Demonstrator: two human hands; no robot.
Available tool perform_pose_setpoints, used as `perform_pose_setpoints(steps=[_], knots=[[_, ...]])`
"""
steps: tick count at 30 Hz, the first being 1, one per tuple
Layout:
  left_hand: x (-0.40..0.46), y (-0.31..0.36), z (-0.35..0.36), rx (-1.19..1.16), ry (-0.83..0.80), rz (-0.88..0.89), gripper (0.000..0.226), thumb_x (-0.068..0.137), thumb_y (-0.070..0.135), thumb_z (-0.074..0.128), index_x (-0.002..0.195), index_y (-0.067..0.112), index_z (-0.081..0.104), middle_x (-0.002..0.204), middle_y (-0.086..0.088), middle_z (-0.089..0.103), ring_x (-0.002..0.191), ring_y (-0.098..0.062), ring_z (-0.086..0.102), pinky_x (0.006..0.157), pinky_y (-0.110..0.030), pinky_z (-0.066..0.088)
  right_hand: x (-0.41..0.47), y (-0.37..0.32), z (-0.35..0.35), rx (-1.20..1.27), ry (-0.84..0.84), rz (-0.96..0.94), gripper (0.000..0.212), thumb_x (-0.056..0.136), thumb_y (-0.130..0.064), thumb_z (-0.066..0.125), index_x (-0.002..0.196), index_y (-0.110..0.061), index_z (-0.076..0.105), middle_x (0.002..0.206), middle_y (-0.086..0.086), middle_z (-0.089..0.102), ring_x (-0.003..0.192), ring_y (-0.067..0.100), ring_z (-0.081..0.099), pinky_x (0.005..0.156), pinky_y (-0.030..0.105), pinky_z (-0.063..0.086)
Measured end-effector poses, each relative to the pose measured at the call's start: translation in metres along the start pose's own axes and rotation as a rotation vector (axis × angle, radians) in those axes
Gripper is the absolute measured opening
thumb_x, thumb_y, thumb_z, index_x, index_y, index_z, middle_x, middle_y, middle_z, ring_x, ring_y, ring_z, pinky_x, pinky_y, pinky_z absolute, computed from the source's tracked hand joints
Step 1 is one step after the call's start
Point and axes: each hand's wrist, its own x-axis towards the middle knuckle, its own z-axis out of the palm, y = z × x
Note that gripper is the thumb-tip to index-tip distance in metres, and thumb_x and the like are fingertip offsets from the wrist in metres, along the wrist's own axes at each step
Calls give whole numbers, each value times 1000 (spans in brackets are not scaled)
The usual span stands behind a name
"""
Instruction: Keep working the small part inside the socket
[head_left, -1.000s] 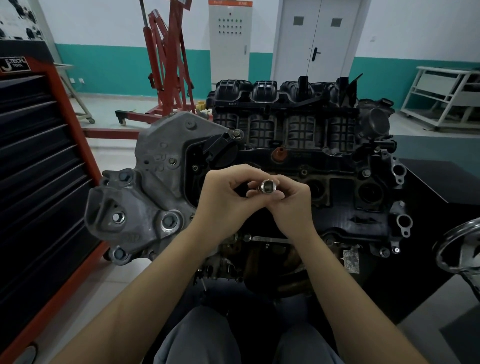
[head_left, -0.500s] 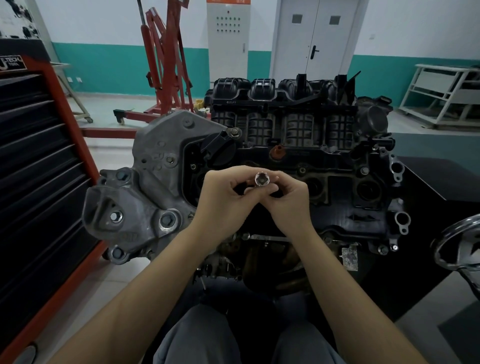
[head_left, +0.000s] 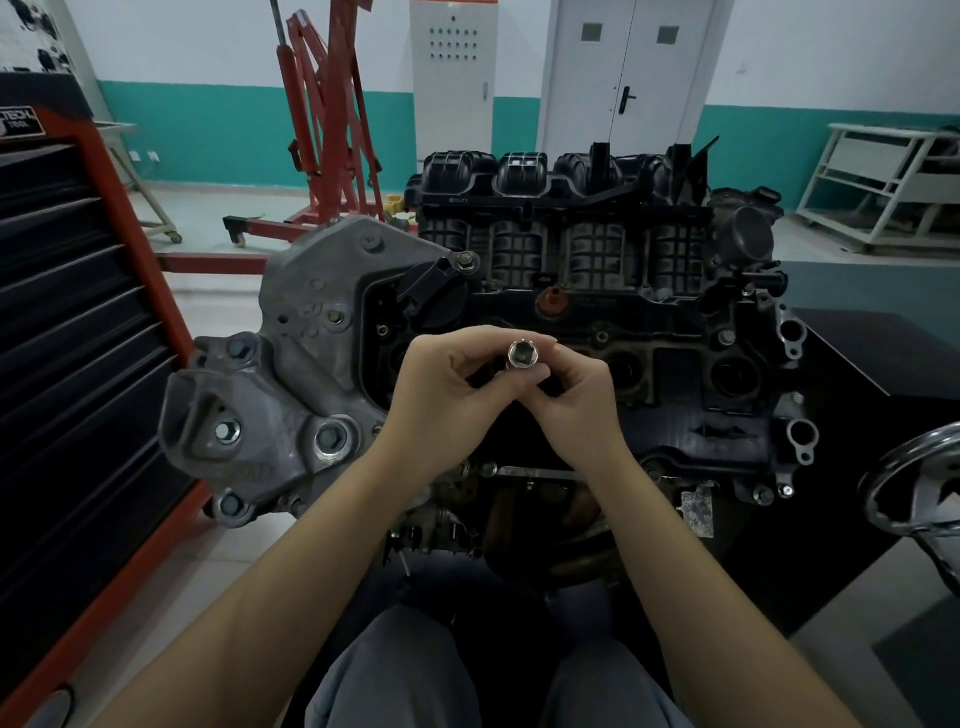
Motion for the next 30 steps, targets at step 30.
perform_pose_setpoints(steps=[30], knots=[[-1,5,-1,24,-62,16,27,81,-3,72,106,7,70,101,-6,73,101,-17,69,91,-29,53,0,4,3,98,40,73,24,78,7,70,92,-13,72,87,0,74,86,23,71,79,41,56]])
